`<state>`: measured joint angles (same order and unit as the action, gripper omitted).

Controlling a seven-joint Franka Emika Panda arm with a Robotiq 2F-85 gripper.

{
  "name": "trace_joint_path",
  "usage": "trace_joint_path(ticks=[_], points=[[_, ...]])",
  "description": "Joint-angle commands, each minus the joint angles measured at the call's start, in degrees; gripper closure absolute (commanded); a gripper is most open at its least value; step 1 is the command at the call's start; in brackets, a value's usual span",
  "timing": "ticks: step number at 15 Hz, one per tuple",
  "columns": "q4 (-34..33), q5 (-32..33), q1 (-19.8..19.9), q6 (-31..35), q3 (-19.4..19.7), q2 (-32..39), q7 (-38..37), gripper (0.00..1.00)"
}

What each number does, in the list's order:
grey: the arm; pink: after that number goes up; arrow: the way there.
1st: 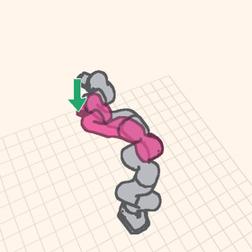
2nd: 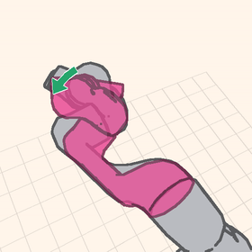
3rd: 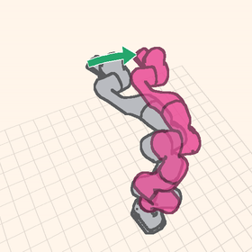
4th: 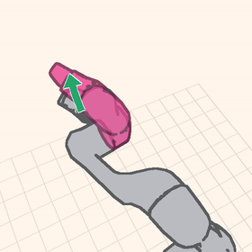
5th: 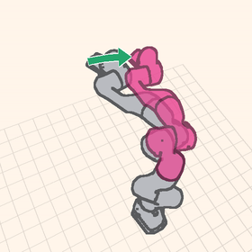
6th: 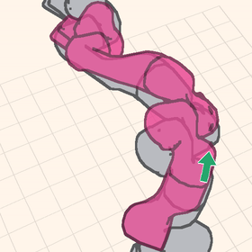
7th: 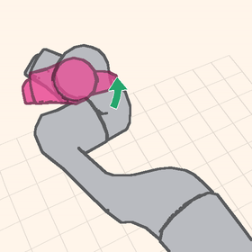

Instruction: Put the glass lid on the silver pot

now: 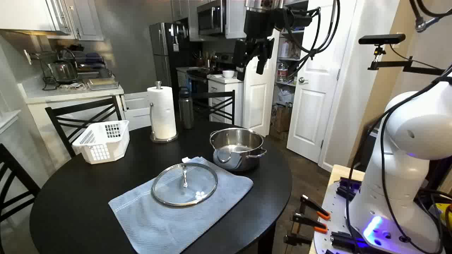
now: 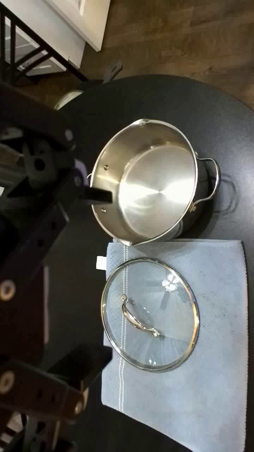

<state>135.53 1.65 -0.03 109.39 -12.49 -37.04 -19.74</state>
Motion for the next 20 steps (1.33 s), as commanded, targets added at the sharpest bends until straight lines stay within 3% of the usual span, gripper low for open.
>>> trace_joint_path(ticks=[1,7,10,13,18,19,20], points=[[-0.1,0.3,-0.6,-0.1,0.4,0.1,-0.3,0.00],[-0.1,0.3,-0.6,-0.1,0.4,0.1,-0.3,0.00],[-5.6,2.9,2.6,9.7,-1.8,12.2,-5.8,0.00],[-7.5,2.4,3.1,19.9,-2.0,20.5,-11.7,0.00],[-18.6,5.9,-0.4,24.3,-1.9,39.8,-19.5,0.00],[-12.4,3.4,-1.2,24.3,0.5,32.5,-16.3,0.00],[-14.7,4.0,-2.1,24.3,0.8,35.8,-17.2,0.00]])
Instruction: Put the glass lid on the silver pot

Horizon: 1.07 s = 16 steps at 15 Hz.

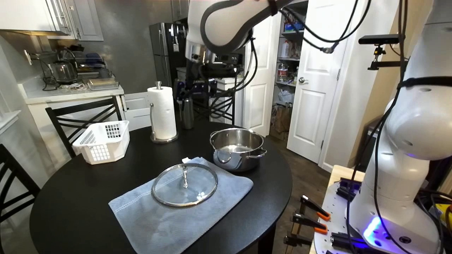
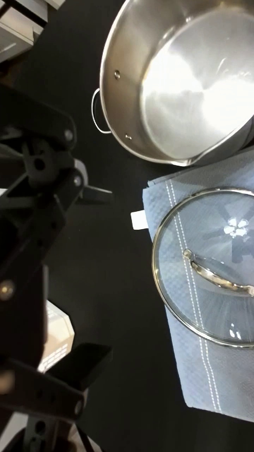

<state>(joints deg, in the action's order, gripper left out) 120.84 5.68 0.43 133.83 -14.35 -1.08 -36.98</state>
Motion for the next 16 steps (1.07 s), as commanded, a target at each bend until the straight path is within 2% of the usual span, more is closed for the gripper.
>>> trace_joint_path(ticks=[1,3,7,10,13,16], points=[[-1.8,0.2,-3.3,-0.1,2.9,2.4,-0.3,0.00],[-3.7,0.2,-3.8,-0.1,3.1,4.6,-0.3,0.00],[-4.6,0.7,-3.8,-0.4,3.2,4.6,-1.1,0.00],[-7.4,1.8,-5.9,2.0,5.0,11.6,-6.4,0.00],[-8.4,-1.8,-8.0,4.3,6.9,17.9,-10.2,0.00],[-8.5,-6.1,-9.5,9.7,8.1,23.2,-10.1,0.00]])
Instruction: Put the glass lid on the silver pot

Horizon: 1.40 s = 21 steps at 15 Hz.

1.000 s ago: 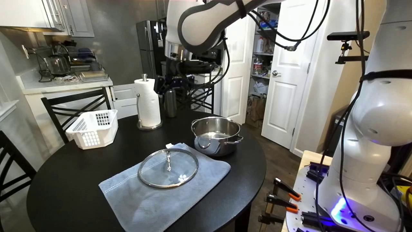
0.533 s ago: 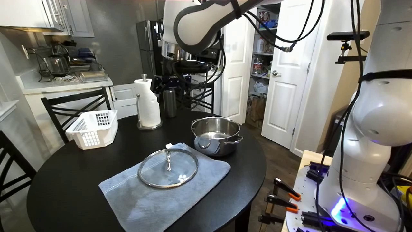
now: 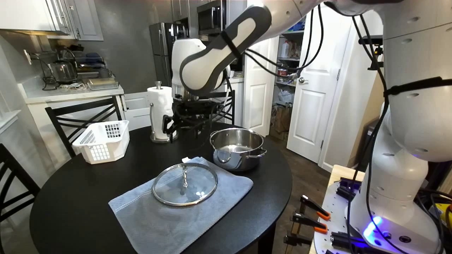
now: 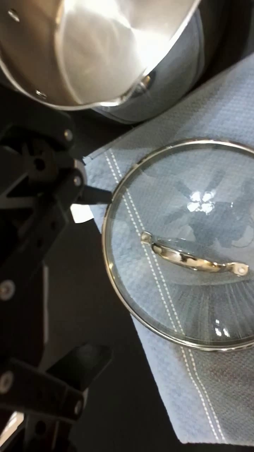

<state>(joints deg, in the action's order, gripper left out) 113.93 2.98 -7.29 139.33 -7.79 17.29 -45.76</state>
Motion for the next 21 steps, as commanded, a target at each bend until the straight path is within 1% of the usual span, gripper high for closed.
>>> trace_joint_path(ticks=[1,3,5,8,12,15,16,17,21], points=[[-1.9,-4.6,-2.3,5.6,1.9,6.4,-0.9,0.00],[-2.5,-5.9,-3.6,7.5,2.7,8.8,-1.1,0.00],[-3.2,-6.7,-4.8,7.7,3.6,10.5,-1.3,0.00],[-4.2,-7.2,-6.3,4.8,4.7,12.1,-2.4,0.00],[-3.2,-7.2,-7.4,5.8,5.7,12.2,-4.0,0.00],[-2.4,-7.5,-7.5,6.0,5.9,11.7,-5.0,0.00],[-2.4,-8.3,-6.9,5.8,5.4,11.8,-4.6,0.25],[-2.4,-8.8,-6.8,5.5,5.2,11.8,-4.6,0.26],[-2.0,-12.0,-6.0,4.7,4.4,11.7,-3.4,0.53]])
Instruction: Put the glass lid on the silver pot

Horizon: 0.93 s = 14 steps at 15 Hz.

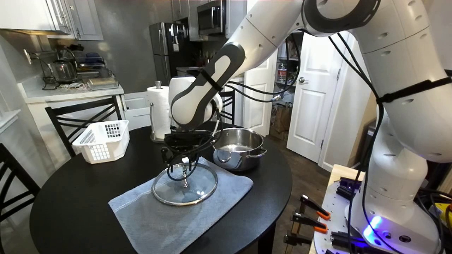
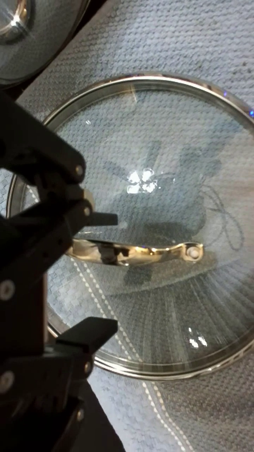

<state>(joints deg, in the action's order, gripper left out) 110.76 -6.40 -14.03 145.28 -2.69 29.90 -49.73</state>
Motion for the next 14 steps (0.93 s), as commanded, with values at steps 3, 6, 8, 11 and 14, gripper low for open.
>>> trace_joint_path(ticks=[3,6,8,11,14], points=[[1.1,-3.2,0.6,-2.5,-0.6,-0.8,0.6,0.72],[1.7,-3.2,0.5,-2.9,-0.4,-1.5,0.5,0.93],[2.3,-2.8,0.5,-3.2,0.0,-2.2,0.0,0.96],[3.9,-1.5,-0.4,-2.7,1.0,-4.3,-1.5,0.93],[5.8,0.1,-1.6,-2.0,1.7,-7.2,-2.0,0.93]])
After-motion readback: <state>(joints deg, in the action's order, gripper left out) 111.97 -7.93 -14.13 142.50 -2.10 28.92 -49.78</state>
